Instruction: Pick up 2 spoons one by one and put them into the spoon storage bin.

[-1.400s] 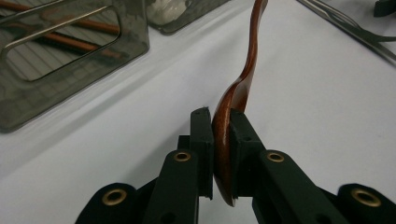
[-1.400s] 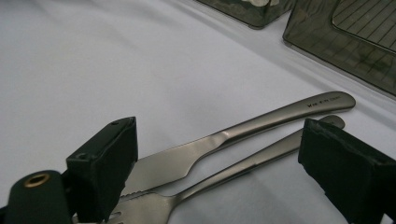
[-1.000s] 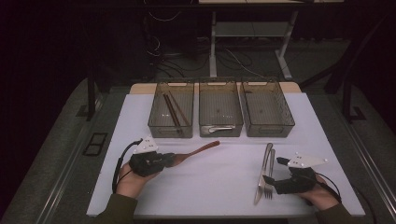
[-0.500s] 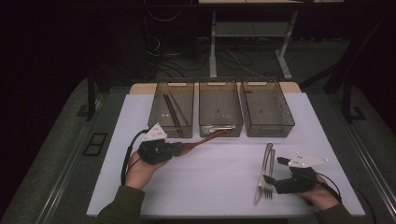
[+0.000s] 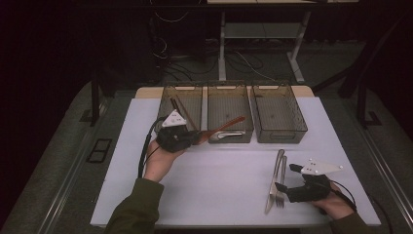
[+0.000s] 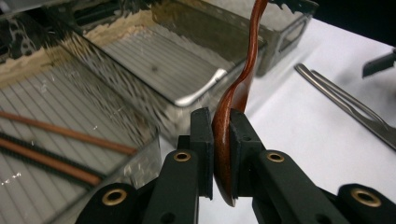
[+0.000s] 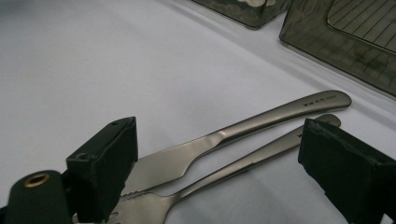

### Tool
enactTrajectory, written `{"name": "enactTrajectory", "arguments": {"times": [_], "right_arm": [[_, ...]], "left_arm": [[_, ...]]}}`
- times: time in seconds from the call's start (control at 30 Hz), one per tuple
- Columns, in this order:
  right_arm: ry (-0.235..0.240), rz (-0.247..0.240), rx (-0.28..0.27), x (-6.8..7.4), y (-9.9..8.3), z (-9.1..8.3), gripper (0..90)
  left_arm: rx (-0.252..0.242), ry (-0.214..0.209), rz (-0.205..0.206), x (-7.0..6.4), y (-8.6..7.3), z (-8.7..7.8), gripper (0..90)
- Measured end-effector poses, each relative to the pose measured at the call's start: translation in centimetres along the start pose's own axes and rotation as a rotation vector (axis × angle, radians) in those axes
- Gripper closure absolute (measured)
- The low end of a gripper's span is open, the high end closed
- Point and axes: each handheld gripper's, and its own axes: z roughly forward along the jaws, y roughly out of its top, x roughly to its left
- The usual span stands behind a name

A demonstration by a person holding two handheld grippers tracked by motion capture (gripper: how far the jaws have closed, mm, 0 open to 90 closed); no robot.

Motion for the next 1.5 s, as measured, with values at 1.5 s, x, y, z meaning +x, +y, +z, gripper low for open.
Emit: {"name": "enactTrajectory", "arguments": {"times": [1.5], "right_arm": [[0.004,-0.009,-0.008,0.0,0.0,-0.1,11.8]], "left_arm": [[0.129,0.196,-0.063,2.4,4.7,10.8,73.3]]}}
